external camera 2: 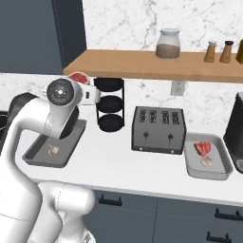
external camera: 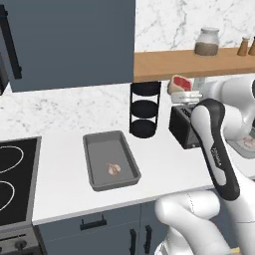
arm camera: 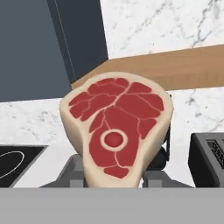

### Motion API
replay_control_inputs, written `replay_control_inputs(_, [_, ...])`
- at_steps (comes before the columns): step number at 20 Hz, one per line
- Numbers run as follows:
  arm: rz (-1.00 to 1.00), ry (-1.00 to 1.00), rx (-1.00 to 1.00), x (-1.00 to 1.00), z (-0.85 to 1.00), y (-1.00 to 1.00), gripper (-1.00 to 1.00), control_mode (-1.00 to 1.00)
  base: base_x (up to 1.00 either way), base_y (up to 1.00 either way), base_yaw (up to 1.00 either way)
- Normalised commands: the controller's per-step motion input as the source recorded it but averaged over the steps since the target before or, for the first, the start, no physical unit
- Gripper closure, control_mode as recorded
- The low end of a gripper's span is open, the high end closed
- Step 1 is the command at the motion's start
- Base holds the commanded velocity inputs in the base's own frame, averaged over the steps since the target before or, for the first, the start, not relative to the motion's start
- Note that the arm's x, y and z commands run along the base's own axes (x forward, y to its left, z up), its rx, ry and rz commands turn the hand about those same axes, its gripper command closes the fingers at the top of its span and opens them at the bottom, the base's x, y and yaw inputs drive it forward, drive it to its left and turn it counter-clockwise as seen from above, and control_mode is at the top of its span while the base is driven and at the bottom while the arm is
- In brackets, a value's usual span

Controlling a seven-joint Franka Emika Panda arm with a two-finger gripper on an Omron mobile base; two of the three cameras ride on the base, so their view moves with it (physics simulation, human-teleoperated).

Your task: Place one garlic and one steak in each tupperware on the nearby counter, to pack two identical lunches.

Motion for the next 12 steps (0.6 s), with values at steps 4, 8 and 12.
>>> replay_control_inputs(4, [0.02, 0.20, -0.14, -0.02, -0.50, 0.19, 1.00, -1.00, 0.27, 0.27, 0.00])
replay_control_inputs(8, [0.10, 0.57, -0.29, 0.05, -0.98, 0.87, 1.00, -1.00, 0.00, 0.00, 0.00])
replay_control_inputs(12, [0.02, 0.65, -0.12, 0.48, -0.94, 0.96, 1.00, -1.00, 0.00, 0.00, 0.00])
